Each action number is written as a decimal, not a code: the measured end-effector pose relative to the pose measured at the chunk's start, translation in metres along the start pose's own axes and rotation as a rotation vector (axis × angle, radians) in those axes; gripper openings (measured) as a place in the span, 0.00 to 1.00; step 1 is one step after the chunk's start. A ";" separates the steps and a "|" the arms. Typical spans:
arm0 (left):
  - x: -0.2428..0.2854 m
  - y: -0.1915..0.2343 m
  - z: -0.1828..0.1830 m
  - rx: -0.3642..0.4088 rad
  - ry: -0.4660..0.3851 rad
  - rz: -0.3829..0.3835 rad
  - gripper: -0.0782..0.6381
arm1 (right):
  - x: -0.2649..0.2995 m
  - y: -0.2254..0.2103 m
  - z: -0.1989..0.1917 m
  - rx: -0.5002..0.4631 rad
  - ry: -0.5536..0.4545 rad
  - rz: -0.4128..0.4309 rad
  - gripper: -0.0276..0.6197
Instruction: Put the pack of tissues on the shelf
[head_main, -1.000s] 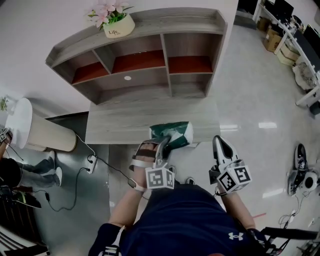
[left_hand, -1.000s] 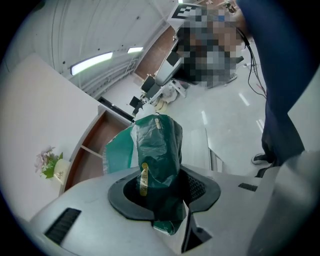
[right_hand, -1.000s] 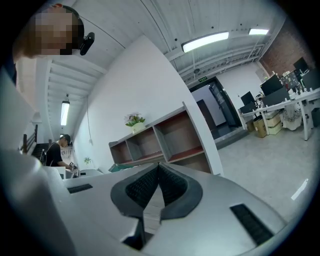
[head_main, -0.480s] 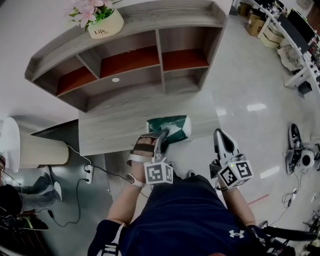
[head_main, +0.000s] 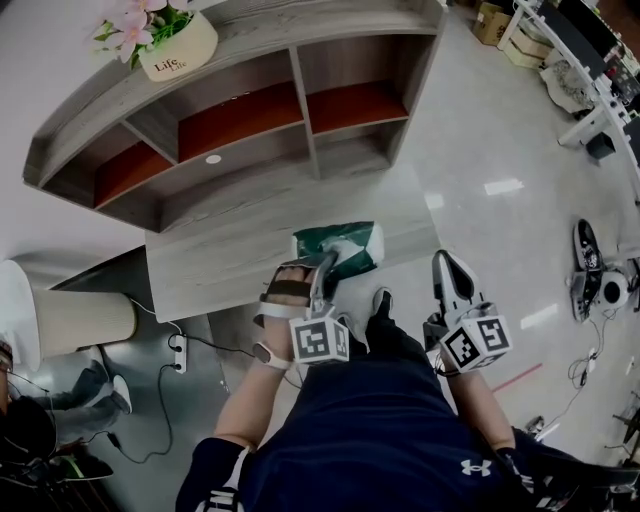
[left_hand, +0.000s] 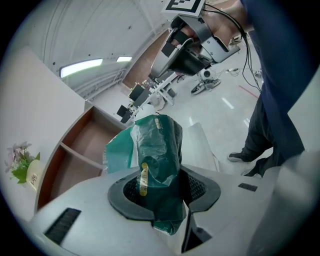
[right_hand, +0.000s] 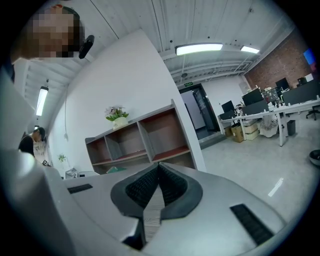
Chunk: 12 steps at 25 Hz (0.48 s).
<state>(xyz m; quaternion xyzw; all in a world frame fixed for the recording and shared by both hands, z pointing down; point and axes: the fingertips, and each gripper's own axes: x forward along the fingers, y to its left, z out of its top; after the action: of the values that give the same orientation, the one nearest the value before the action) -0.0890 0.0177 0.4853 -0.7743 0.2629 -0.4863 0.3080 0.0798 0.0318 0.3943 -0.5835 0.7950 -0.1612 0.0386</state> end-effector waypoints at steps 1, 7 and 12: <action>0.002 0.000 0.002 0.000 -0.001 -0.005 0.31 | 0.001 -0.002 -0.001 0.002 0.003 -0.001 0.06; 0.024 0.007 0.008 0.010 0.019 -0.007 0.31 | 0.022 -0.016 -0.003 0.023 0.007 0.023 0.06; 0.047 0.022 0.015 -0.014 0.052 0.003 0.31 | 0.046 -0.032 0.002 0.031 0.024 0.058 0.06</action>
<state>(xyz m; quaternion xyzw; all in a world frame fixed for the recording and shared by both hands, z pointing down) -0.0597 -0.0274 0.4924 -0.7631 0.2751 -0.5040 0.2966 0.0956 -0.0201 0.4076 -0.5576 0.8094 -0.1794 0.0428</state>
